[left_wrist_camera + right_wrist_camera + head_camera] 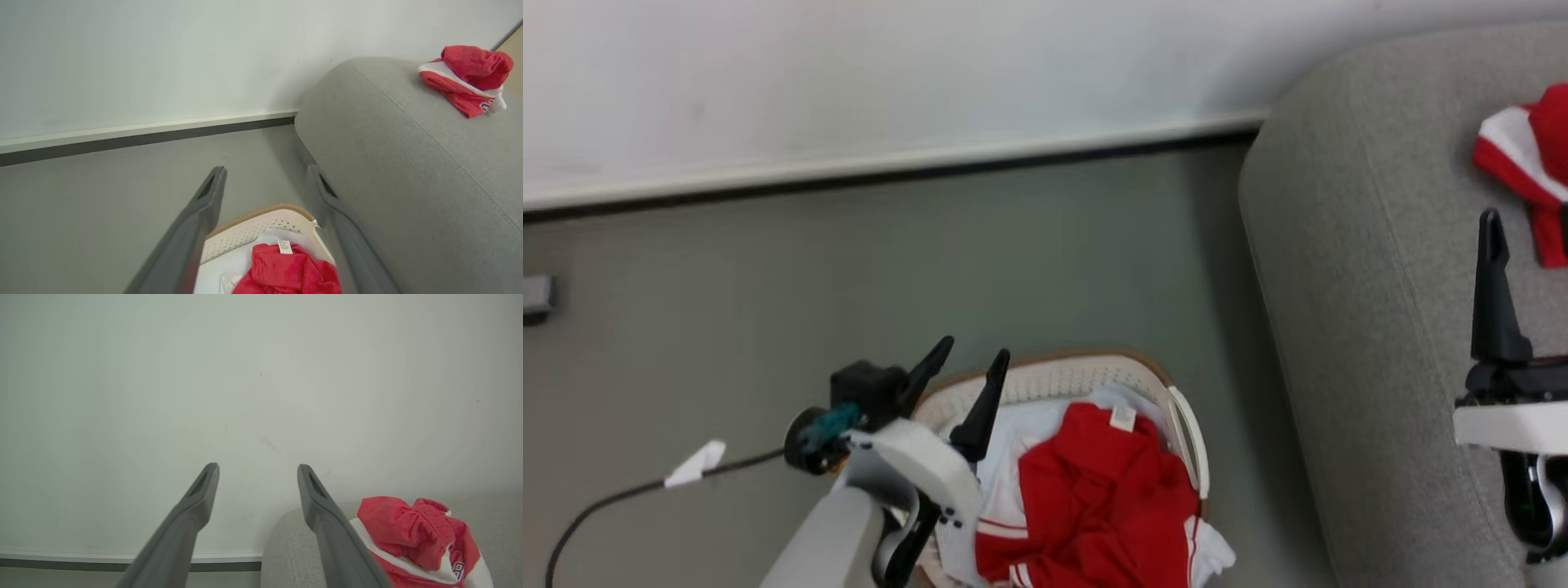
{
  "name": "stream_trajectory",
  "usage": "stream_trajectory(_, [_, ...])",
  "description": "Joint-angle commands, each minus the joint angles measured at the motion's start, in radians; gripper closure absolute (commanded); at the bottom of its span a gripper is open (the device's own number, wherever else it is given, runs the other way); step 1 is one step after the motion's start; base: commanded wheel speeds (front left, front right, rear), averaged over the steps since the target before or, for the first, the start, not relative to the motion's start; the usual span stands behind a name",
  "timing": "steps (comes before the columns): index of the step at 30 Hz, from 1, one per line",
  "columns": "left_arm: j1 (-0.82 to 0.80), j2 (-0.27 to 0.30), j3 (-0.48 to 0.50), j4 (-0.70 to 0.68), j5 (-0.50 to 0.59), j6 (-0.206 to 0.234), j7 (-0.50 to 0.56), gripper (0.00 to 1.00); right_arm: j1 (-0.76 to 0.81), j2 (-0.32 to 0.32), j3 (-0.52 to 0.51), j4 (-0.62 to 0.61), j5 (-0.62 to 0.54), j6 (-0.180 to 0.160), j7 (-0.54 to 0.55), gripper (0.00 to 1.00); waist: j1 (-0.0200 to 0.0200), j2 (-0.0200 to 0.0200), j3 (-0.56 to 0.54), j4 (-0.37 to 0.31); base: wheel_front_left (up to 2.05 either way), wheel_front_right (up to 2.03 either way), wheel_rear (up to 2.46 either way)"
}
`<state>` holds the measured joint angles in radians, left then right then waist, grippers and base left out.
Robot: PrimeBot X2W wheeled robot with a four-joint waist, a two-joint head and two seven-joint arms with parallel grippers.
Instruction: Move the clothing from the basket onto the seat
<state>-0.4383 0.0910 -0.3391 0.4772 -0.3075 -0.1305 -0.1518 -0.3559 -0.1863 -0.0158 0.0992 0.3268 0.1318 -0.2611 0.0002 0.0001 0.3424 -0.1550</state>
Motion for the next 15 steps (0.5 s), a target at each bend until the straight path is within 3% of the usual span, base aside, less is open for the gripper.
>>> stream_trajectory(1, [-0.031,0.020,-0.014,0.012,-0.014,0.001,0.008,0.00,-0.026,0.012,-0.003,-0.011,-0.007,-0.002,-0.003,0.00,-0.0002,-0.0001,0.098,-0.055,0.00,0.00,0.00])
stream_trajectory(15, [-0.286,0.121,-0.269,0.258,-0.124,0.000,0.171,0.00,-0.210,0.106,-0.003,-0.115,-0.030,-0.002,-0.003,0.00,-0.0002,-0.0001,0.400,-0.215,0.00,0.00,0.00])
